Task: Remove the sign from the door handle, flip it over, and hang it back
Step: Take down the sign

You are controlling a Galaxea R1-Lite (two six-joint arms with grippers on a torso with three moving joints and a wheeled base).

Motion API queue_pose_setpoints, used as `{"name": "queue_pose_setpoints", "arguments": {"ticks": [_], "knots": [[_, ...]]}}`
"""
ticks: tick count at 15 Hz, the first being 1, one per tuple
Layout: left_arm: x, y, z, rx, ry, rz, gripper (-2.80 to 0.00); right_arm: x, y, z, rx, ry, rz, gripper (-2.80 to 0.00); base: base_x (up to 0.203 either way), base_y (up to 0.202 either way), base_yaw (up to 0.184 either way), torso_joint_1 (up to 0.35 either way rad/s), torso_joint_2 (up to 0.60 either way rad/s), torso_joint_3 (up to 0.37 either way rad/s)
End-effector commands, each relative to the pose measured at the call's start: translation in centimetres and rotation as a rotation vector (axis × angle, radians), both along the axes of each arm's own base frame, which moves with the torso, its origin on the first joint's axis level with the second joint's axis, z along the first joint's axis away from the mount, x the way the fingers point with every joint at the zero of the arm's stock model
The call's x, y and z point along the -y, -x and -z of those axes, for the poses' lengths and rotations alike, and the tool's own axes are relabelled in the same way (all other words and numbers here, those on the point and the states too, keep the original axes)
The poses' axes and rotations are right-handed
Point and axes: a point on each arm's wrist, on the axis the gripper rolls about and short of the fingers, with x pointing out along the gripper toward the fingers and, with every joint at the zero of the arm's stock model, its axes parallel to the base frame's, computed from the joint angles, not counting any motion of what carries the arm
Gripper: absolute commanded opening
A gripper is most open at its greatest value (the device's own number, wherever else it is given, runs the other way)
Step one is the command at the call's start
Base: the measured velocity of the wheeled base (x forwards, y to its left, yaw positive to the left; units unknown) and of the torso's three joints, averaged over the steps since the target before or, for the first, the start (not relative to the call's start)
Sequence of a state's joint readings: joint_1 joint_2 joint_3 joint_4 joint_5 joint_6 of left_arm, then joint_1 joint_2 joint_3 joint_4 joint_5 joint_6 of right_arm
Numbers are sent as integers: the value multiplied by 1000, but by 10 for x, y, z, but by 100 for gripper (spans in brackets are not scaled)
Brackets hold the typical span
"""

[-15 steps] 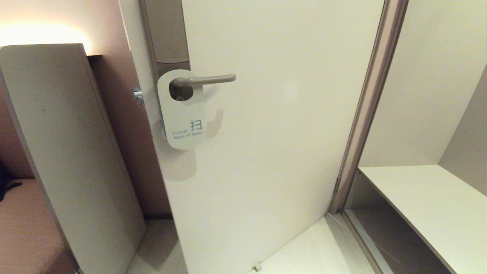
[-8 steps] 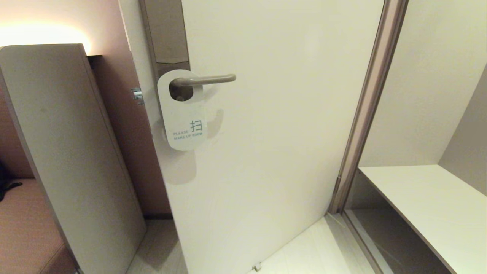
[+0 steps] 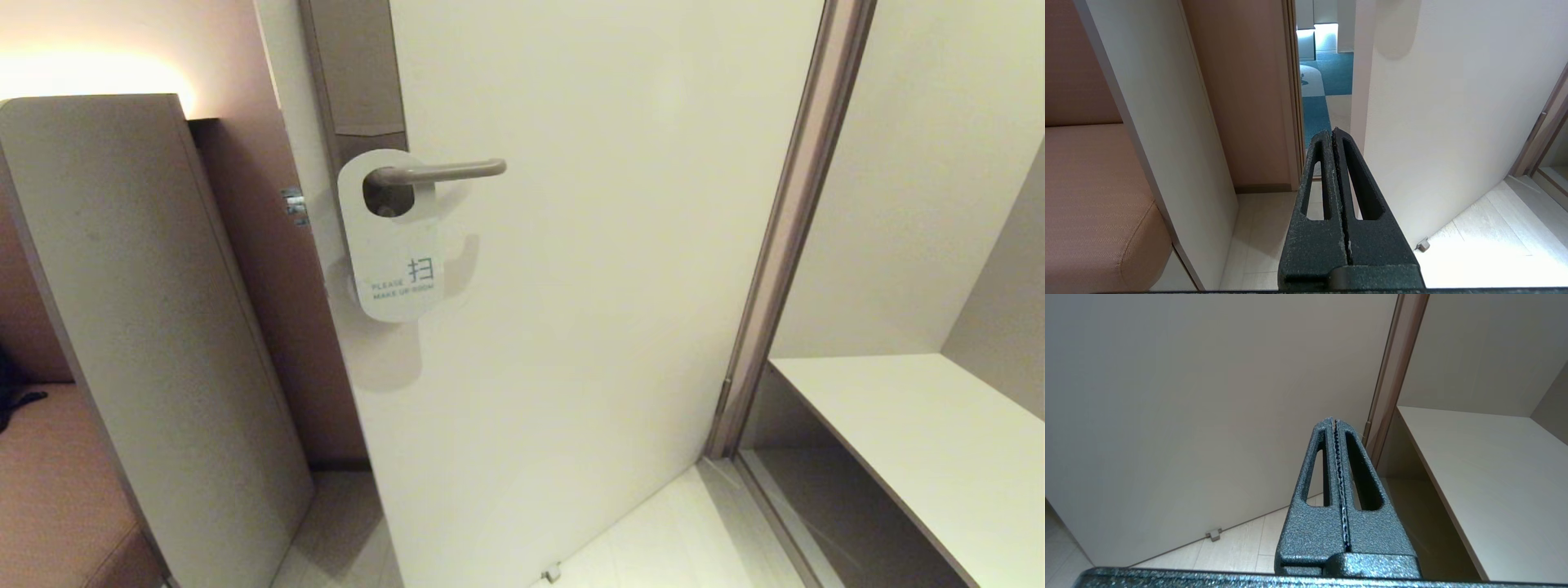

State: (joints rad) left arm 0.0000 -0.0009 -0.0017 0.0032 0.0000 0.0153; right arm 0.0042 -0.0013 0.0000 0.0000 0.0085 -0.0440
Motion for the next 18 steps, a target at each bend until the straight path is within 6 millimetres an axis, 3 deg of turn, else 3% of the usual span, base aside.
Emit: {"name": "queue_pose_setpoints", "arguments": {"ticks": [1,15,18], "knots": [[0,0,0,-1,0,0,-280,0,0,0,-1,0,-1,-280,0,0,0,0,0,0],[0,0,0,1,-47,14,-280,0,0,0,-1,0,0,-280,0,0,0,0,0,0],[1,4,-14,43,-50,47,-280,0,0,0,-1,0,0,-280,0,0,0,0,0,0]]}}
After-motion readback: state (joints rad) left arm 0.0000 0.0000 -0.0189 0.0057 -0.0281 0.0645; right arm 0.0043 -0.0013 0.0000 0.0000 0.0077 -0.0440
